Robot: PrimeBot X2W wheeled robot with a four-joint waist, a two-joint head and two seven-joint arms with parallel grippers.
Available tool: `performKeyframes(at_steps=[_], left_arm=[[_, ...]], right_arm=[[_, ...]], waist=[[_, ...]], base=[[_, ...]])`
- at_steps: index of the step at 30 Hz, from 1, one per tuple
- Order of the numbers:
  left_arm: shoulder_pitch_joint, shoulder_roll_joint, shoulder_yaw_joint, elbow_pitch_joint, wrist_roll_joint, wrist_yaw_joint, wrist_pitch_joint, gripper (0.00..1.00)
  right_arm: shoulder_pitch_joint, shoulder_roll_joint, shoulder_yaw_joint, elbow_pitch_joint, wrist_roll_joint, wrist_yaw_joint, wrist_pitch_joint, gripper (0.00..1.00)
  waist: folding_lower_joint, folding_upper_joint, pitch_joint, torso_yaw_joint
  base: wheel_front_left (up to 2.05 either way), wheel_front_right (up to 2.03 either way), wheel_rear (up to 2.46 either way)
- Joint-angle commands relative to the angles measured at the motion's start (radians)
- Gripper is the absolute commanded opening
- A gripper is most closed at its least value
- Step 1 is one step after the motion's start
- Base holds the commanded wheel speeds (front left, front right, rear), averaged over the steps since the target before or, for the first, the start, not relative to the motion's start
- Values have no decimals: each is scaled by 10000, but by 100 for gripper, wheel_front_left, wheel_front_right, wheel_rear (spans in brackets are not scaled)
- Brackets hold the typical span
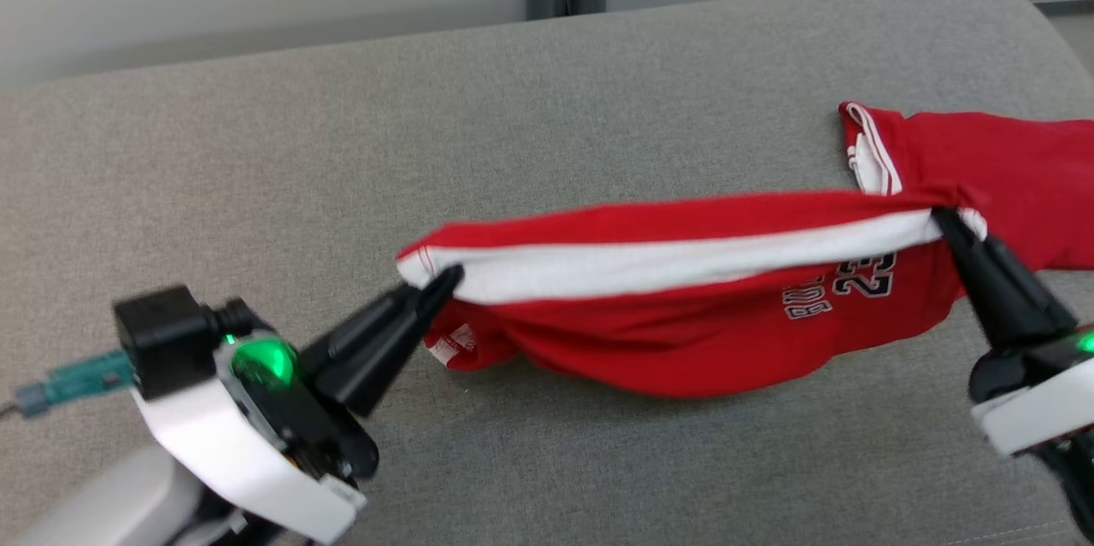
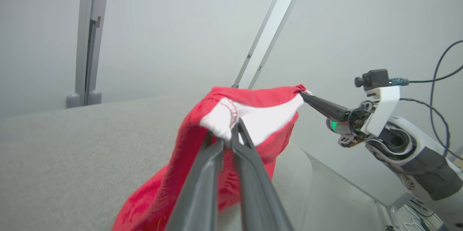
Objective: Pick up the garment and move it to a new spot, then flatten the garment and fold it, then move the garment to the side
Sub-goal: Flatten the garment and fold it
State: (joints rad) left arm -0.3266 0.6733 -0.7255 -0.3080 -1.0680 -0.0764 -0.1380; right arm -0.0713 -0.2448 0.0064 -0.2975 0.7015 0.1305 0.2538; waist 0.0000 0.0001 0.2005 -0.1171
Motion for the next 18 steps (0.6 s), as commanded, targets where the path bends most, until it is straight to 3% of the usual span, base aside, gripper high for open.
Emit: performKeyframes(at_steps=[1,3,8,13,18], left_arm=[[-503,136,293,-277,-215,91,184,0],[-1368,405,767,-495,-339,244,663,0],[-4238,221,1553,666,-841,162,1901,0],[-7711,-877,1946,3539,-673,97,2404,0],[-10720,-1974,2089,6487,451,-146,1205,0]], right_arm=[[-468,-165,-197,-262,50,5,319,0],[-1298,-203,-430,-595,225,5,891,0],[-4482,-160,-532,36,-163,3,1877,0],[-8441,339,-636,2051,-1246,-1,1778,0],[-11716,996,-430,4250,-2554,-9,293,0]], waist=[[0,-1,516,115],[0,-1,1008,211],[0,-1,2402,505],[0,-1,3517,833],[0,-1,4090,952]], base=[[0,0,0],[0,0,0],[0,0,0],[0,0,0],[0,0,0]])
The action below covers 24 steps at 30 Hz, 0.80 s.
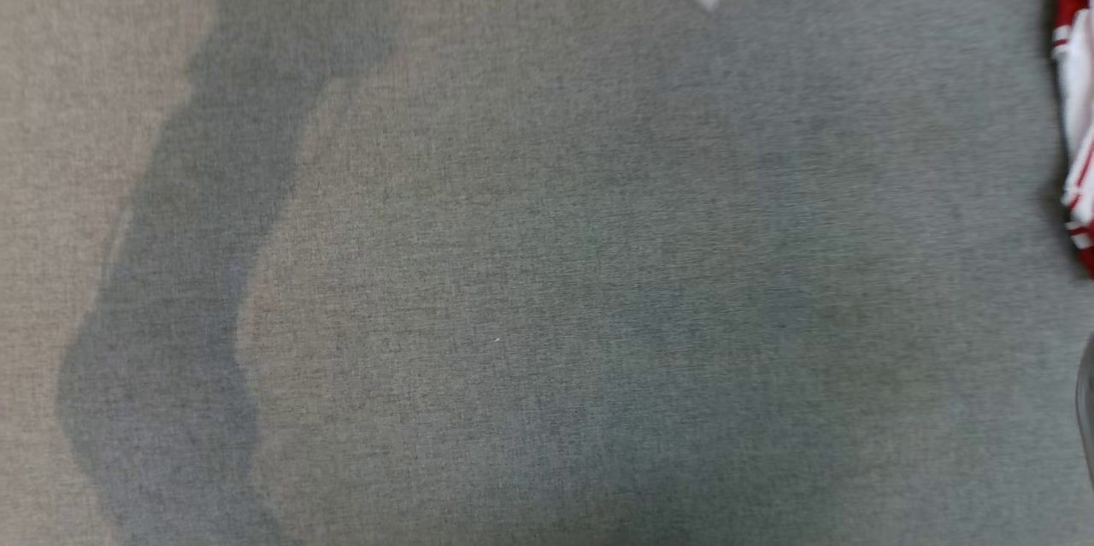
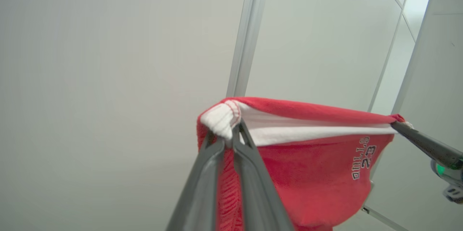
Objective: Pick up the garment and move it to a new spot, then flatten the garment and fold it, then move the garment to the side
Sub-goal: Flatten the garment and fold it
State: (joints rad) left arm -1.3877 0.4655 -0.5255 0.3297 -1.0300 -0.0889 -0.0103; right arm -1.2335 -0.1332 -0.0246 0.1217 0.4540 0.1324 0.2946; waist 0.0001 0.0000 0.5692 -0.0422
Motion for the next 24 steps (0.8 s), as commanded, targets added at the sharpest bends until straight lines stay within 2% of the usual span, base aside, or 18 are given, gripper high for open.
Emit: performKeyframes(at_steps=[1,5,9,11,17,21,24], left_arm=[[-481,-52,-40,558,357,-89,-354,0],[-1502,-471,-525,2063,1086,-310,-1212,0],[-1293,-777,-847,2820,1093,-408,-1775,0],[-725,-855,-1297,3000,957,-416,-1952,0],[1659,-458,-2575,2658,-79,-418,-2396,0],[3135,-274,-2841,1837,-506,-420,-2548,0],[4519,-113,-2831,944,-328,-420,-2559,0]], right_arm=[[-541,3,-100,510,-189,-30,-489,0],[-1629,213,442,1930,-566,-25,-1451,0],[-1553,186,922,2601,-460,-17,-1907,0],[-1039,72,1309,2894,-321,-17,-2182,0],[1225,-365,2244,3305,323,-16,-2966,0],[3093,-934,2594,2807,882,-17,-3446,0],[4961,-1346,2730,2057,1355,-16,-3753,0]], waist=[[-1,0,466,199],[-1,0,685,229],[-1,0,925,258],[-1,0,981,262],[-1,0,881,238],[-1,0,537,311],[-1,0,-82,456]], base=[[0,0,0],[0,0,0],[0,0,0],[0,0,0],[0,0,0],[0,0,0],[0,0,0]])
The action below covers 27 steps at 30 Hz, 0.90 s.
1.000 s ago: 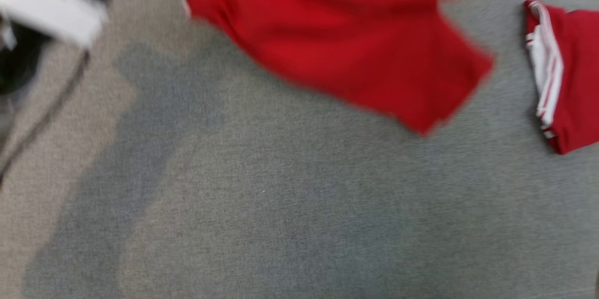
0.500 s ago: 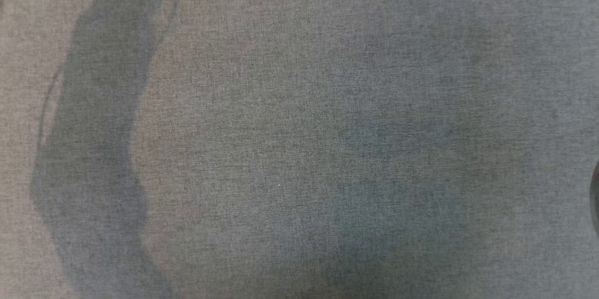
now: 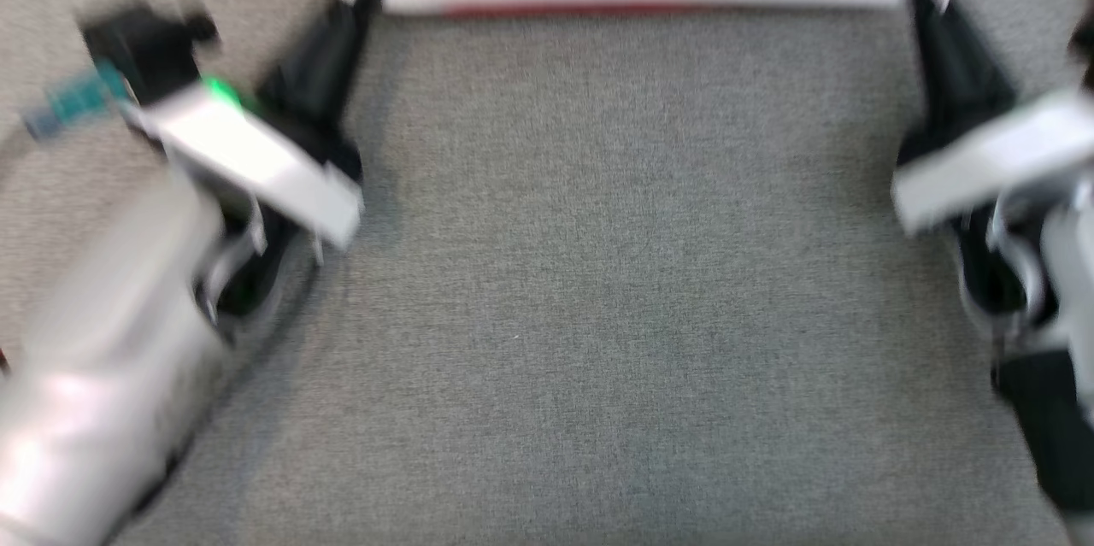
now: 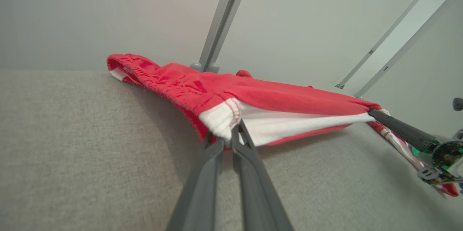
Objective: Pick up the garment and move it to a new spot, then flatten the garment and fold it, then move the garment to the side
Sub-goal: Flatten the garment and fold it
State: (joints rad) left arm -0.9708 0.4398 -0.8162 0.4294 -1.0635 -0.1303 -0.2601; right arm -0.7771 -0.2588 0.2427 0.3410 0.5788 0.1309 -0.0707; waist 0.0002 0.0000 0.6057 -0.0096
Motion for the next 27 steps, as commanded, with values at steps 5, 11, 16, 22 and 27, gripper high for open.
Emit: performKeyframes(at_steps=[5,11,16,22,27], left_arm=[[3480,507,-43,-1172,218,203,-55,0],[8943,854,1289,-3967,-364,2017,-70,0],[11472,418,1886,-5907,-445,2647,-81,0],[10714,55,1891,-6602,-240,2722,212,0],[8780,-195,2110,-6822,-284,2725,1029,0]], right_arm=[[3785,-773,212,-1504,698,-5,-428,0],[8438,-856,-832,-3346,472,-45,-690,0],[11023,-220,-2156,-4907,583,-50,-529,0],[10024,-116,-2254,-5543,366,-30,274,0],[7128,-416,-1898,-5226,199,-2,1429,0]], waist=[[-2,0,-1974,-57],[-2,0,-3464,-518],[-2,0,-3459,-198],[-2,0,-2798,285],[-2,0,-2213,1002]], base=[[0,0,0],[0,0,0],[0,0,0],[0,0,0],[0,0,0]])
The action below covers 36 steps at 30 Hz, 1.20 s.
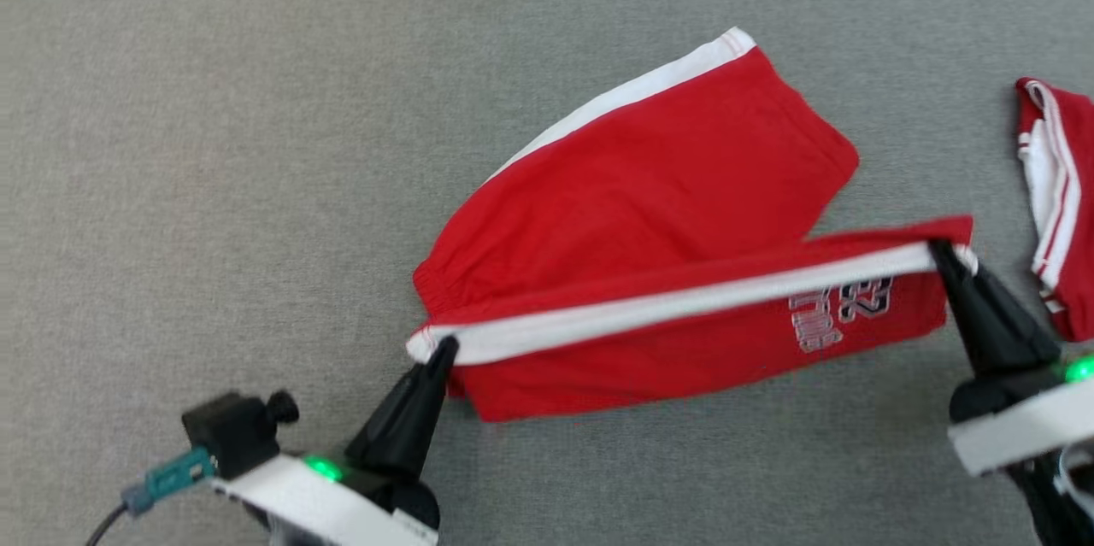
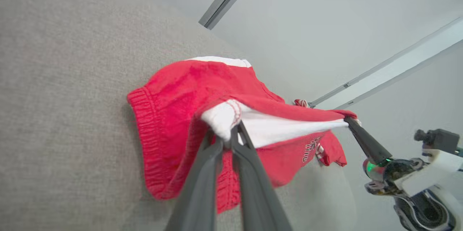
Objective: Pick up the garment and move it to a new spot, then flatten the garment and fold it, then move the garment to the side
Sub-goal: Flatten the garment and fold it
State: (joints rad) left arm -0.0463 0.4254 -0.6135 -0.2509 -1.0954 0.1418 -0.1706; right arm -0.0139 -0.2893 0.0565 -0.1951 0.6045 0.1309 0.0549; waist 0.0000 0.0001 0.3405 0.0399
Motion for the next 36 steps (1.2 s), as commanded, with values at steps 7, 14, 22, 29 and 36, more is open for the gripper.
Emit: performKeyframes(at_steps=[7,14,22,29,36], left_arm=[[-2746,-974,98,786,-369,82,1069,0],[-4298,-1866,-389,2337,-310,-28,1716,0],[-4865,-2448,-523,3392,-466,-137,1828,0],[-4996,-2613,-438,4009,-511,-162,1698,0],[-5056,-2641,-409,4489,-495,-155,1624,0]], right_arm=[[-3415,-302,25,1578,25,1,1364,0],[-5738,-586,763,3387,-97,1,2344,0],[-7572,-992,1440,5190,-430,1,3085,0],[-8362,-1126,1778,6284,-799,1,3692,0],[-8635,-1240,2178,6741,-867,-1,3832,0]], waist=[[0,-1,1052,1353],[0,-1,1316,1611],[0,-1,1406,1810],[0,-1,1418,1908],[0,-1,1424,1943]], base=[[0,0,0],[0,0,0],[0,0,0],[0,0,0],[0,0,0]])
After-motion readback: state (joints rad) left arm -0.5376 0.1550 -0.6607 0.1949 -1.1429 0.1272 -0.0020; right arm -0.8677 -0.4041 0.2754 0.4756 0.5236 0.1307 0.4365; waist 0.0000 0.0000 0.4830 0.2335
